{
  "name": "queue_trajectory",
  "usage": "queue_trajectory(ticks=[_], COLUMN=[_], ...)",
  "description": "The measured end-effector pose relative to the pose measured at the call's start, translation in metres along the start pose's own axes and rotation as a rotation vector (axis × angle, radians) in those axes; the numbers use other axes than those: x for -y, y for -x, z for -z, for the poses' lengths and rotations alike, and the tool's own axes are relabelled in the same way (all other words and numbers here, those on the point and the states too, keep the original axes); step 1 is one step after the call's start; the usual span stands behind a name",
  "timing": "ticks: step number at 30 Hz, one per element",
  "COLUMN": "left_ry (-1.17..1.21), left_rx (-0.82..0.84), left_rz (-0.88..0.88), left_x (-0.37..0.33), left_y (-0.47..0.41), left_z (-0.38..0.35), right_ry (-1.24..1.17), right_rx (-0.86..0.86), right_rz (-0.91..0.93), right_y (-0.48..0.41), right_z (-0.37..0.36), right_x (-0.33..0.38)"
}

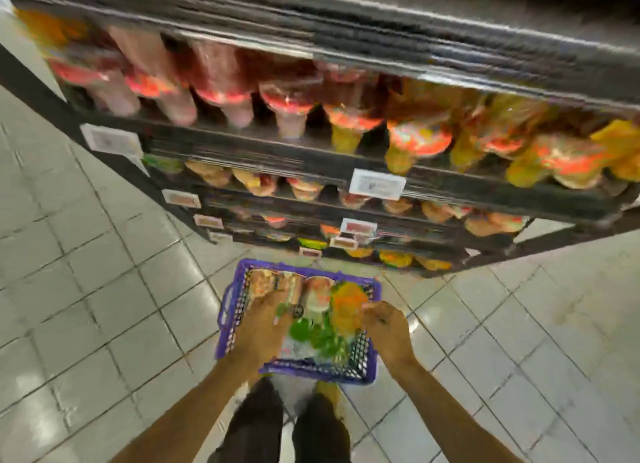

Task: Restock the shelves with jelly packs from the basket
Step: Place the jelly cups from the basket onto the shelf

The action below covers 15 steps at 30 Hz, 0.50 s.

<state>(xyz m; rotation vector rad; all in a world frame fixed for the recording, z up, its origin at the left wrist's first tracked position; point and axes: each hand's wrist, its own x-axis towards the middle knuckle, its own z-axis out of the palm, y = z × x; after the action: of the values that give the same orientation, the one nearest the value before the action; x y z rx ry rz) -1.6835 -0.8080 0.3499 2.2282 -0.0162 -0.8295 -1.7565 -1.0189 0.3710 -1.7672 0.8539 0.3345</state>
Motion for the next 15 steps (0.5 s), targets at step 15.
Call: queue_trajectory(ticks=[15], left_ry=[0.008], left_rx=[-0.029], left_rz=[0.298], left_x=[0.187], left_y=[-0.22], left_z=[-0.147], right_ry=[0.204], right_rx=[-0.063], right_rz=[-0.28], right_y=[-0.239], right_z=[-0.16], right_x=[-0.188])
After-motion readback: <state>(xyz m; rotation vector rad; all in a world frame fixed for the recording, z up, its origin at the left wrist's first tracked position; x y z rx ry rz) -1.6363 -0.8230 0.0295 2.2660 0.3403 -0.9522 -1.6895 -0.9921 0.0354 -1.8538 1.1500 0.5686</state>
